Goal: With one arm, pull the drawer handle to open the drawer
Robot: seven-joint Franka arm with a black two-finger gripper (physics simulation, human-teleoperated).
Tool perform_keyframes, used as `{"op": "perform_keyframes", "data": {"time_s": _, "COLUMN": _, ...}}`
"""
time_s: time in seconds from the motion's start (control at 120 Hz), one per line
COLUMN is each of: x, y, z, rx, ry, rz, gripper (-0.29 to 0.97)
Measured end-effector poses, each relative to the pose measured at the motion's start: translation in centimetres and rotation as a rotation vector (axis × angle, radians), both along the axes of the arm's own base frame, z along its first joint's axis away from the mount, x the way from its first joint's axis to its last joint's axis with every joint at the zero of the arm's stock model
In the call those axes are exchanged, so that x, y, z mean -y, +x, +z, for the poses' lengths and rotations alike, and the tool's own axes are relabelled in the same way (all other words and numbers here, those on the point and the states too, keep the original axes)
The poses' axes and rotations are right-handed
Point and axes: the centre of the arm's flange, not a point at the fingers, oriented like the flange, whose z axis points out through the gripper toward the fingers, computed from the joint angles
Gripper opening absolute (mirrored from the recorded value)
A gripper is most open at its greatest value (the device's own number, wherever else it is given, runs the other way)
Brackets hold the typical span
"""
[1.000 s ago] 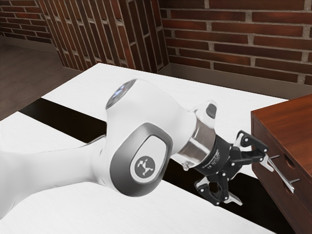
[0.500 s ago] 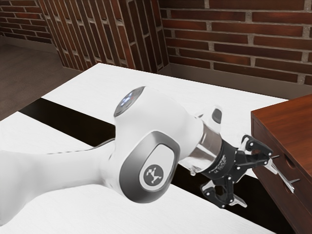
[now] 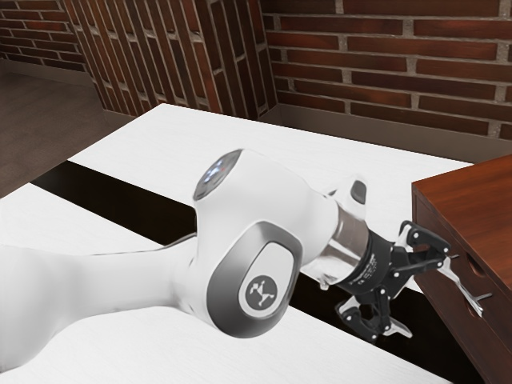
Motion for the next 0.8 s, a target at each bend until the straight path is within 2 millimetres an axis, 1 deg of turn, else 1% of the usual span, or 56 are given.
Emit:
{"op": "perform_keyframes", "data": {"time_s": 0.167, "x": 0.0, "y": 1.0, "z": -0.8, "rx": 0.009, "ry": -0.014, "rz": 0.012, "gripper": 0.68}}
{"op": "perform_keyframes", "data": {"time_s": 0.325, "x": -0.5, "y": 1.6, "z": -0.6, "rx": 0.025, "ry": -0.022, "rz": 0.029, "gripper": 0.68}}
{"op": "perform_keyframes", "data": {"time_s": 0.383, "x": -0.7, "y": 1.7, "z": -0.7, "rx": 0.027, "ry": -0.023, "rz": 0.032, "gripper": 0.68}}
{"op": "perform_keyframes", "data": {"time_s": 0.558, "x": -0.3, "y": 2.0, "z": -1.8, "rx": 0.011, "ry": -0.027, "rz": 0.028, "gripper": 0.68}}
{"op": "perform_keyframes", "data": {"time_s": 0.8, "x": -0.2, "y": 1.9, "z": -2.2, "rx": 0.005, "ry": -0.025, "rz": 0.026, "gripper": 0.68}}
